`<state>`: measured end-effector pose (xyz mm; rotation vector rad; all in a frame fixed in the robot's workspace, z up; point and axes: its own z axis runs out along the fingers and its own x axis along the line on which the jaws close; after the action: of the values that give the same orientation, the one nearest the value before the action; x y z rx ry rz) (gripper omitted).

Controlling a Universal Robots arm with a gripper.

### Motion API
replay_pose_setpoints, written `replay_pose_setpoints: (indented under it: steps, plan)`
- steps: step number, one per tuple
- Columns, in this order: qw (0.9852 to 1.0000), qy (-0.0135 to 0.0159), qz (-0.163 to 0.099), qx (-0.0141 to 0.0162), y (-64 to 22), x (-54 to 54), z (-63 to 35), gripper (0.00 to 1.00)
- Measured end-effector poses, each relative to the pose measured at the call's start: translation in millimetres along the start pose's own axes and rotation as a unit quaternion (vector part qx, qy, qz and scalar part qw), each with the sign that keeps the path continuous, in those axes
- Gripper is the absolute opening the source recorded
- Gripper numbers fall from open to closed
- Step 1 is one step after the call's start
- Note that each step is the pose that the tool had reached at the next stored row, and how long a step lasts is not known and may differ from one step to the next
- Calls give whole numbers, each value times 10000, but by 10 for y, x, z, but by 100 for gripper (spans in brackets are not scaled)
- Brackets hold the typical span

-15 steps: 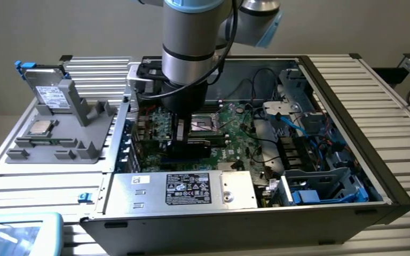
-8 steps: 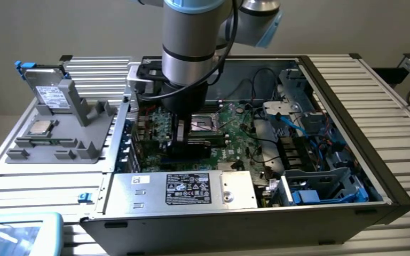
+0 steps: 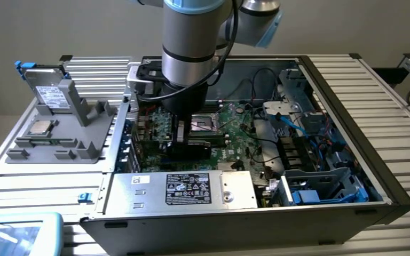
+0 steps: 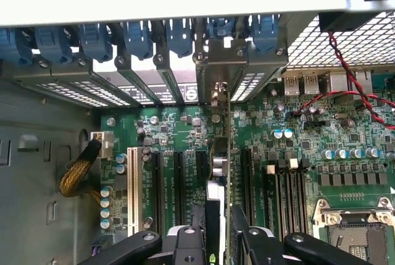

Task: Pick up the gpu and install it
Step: 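Insert the gpu into the slot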

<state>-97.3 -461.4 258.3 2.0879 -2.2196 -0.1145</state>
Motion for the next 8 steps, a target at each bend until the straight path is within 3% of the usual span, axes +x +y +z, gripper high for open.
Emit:
replay_pose_setpoints:
  steps: [8]
  plan:
    - [10000,0,-1,0,1,-27,0,27]
